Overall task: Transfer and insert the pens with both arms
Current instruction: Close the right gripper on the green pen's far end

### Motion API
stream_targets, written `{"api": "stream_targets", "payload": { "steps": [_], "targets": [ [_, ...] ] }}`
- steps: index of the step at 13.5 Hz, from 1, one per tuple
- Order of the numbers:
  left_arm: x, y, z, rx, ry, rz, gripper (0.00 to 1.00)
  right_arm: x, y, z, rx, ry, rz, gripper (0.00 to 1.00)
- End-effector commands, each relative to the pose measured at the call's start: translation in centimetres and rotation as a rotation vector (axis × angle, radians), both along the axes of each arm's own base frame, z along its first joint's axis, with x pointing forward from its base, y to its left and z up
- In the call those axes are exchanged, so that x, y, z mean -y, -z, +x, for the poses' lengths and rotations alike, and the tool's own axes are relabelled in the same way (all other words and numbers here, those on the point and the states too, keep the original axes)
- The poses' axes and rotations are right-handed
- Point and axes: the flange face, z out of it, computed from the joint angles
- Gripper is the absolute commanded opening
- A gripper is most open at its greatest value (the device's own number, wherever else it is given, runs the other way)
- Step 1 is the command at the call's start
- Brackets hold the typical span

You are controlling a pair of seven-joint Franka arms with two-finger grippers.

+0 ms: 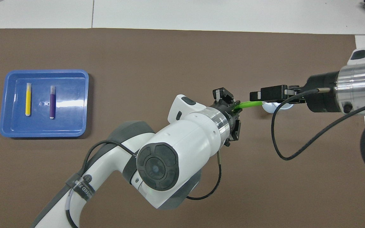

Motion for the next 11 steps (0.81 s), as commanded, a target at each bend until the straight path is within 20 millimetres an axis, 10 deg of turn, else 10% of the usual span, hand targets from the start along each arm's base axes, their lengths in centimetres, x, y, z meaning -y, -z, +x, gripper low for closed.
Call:
{"api": "stream_targets", "payload": {
  "steps": [1,11],
  "targets": [
    [0.13,-0.11,-0.56,0.006,-0.015,-0.022,0.0,0.37,0.37,0.12,0.015,-0.017,-0.035,0.62],
    [0.4,-0.44,-0.79,0.015,-0.021,-0.044,0.0,0.27,1.22,0.02,0.004,-0.029,-0.07,0.39]
  ]
}}
